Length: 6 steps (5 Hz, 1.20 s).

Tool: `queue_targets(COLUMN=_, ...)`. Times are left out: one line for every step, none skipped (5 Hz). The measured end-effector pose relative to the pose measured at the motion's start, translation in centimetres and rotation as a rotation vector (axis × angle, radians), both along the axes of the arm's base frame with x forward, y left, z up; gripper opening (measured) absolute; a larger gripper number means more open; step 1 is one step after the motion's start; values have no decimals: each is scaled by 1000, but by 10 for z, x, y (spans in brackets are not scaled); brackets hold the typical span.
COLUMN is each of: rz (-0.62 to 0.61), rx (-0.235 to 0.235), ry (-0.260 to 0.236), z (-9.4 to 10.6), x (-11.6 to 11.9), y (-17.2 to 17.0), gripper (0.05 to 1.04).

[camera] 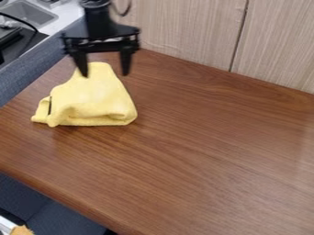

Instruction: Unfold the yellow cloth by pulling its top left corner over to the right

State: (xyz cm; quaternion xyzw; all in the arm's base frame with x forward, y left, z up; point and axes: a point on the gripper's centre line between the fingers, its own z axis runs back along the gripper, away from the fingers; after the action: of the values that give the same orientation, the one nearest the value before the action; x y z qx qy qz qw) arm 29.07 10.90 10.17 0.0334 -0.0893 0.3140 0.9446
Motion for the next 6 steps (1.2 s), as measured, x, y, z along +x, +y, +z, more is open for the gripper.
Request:
queue_targets(rz=68, rx=-18, ry=-21, z=3, x=-14, y=24, gripper=999)
queue_targets(rz=131, rx=-26, ry=-19, z=1, x=-28, y=46, gripper=999)
queue_targets(rz=165, rx=-57, ry=-40, z=-11, x=-38, y=53, gripper=999)
queue_targets(rz=171, rx=-31, ry=-22, z=-31, x=-46, y=56, gripper=999)
queue_targets(rz=193, rx=-58, ry=20, z=-52, x=-50, y=61, gripper=999)
queue_targets(rz=213, rx=-80, ry=66, z=-67, x=-57, y=65, gripper=999)
